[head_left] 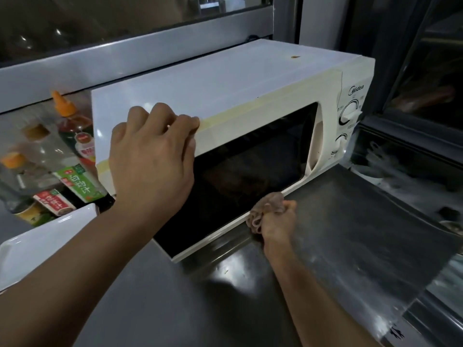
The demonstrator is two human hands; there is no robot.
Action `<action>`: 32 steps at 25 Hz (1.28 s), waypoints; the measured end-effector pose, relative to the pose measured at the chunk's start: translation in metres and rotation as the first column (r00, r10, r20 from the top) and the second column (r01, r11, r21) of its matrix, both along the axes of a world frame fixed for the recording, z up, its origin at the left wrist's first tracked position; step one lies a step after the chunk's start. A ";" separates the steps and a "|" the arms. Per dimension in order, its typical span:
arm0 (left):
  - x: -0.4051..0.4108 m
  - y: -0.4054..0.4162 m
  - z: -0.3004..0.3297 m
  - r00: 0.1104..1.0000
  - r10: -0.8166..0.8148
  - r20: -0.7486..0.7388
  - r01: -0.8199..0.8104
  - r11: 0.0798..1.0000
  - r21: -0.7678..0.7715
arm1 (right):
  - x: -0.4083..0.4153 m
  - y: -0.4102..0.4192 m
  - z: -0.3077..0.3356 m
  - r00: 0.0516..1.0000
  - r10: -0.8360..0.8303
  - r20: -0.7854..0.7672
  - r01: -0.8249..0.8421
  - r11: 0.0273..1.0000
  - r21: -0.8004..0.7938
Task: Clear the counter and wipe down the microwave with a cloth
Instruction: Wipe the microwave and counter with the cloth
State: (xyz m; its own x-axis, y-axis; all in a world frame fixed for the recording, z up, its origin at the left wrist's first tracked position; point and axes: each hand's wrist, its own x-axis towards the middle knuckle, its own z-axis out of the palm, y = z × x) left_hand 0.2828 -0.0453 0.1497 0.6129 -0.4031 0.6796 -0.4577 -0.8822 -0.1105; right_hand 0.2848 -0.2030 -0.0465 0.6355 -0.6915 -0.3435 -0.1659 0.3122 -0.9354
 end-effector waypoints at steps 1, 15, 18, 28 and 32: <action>0.000 0.000 0.000 1.000 -0.001 0.002 0.001 1.000 -0.003 | 0.000 0.002 -0.002 1.000 -0.012 0.021 0.012 1.000 0.005; -0.018 0.046 0.008 0.973 -0.217 -0.079 0.211 0.975 -0.068 | -0.011 0.051 0.008 0.998 -0.013 0.058 0.005 0.992 0.128; -0.023 0.082 0.001 0.988 -0.144 -0.049 0.139 0.986 -0.095 | -0.018 0.055 0.008 1.000 0.018 0.025 -0.022 0.988 0.151; -0.021 0.107 -0.008 0.959 -0.236 -0.158 0.197 0.954 -0.227 | -0.007 0.041 0.016 0.988 -0.138 0.068 0.120 0.970 0.212; -0.021 0.112 0.000 0.934 -0.286 -0.215 0.236 0.944 -0.231 | -0.031 0.116 0.013 0.997 -0.064 0.053 0.048 0.967 0.252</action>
State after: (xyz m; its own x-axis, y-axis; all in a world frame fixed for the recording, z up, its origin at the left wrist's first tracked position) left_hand 0.2619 0.0663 0.1492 0.6602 -0.4433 0.6063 -0.6649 -0.7204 0.1973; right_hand 0.2536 -0.0866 -0.0332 0.6232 -0.6233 -0.4723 -0.0872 0.5448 -0.8340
